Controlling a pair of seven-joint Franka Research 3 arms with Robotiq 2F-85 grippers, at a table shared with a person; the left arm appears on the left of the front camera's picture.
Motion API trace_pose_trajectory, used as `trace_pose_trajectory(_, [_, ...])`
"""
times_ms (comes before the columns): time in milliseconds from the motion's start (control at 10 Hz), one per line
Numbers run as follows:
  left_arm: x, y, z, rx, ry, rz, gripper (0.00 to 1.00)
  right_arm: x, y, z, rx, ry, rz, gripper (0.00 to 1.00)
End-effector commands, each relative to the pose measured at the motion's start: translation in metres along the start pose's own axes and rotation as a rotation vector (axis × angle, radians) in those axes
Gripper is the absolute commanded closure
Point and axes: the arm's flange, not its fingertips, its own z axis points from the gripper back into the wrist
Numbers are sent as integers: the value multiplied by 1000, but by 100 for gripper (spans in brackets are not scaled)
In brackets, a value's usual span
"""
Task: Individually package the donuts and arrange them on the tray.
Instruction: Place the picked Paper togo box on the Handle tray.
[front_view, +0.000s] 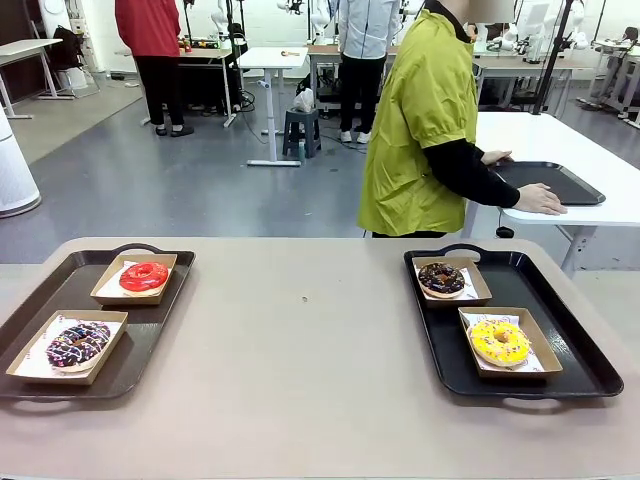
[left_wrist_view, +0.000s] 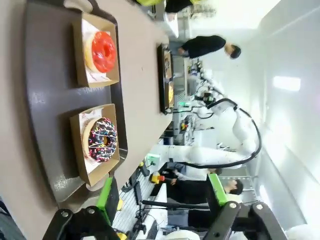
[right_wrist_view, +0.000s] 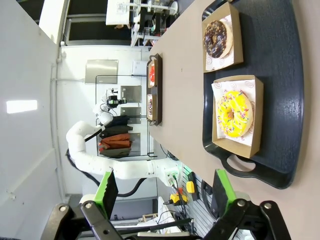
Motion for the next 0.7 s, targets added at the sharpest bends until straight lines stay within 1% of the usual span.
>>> trace_pose_trajectory(0, [12, 4, 23, -39, -36, -18, 10, 0, 3, 0, 11, -1, -4, 0])
trace_pose_trajectory(100, [8, 8, 29, -38, -50, -11, 10, 0, 3, 0, 11, -1, -4, 0])
trace_pose_trajectory(200, [2, 11, 13, -21, -17, 8, 10, 0, 3, 0, 11, -1, -4, 0])
trace_pose_trajectory(600, [2, 11, 13, -21, -17, 8, 10, 0, 3, 0, 11, -1, -4, 0])
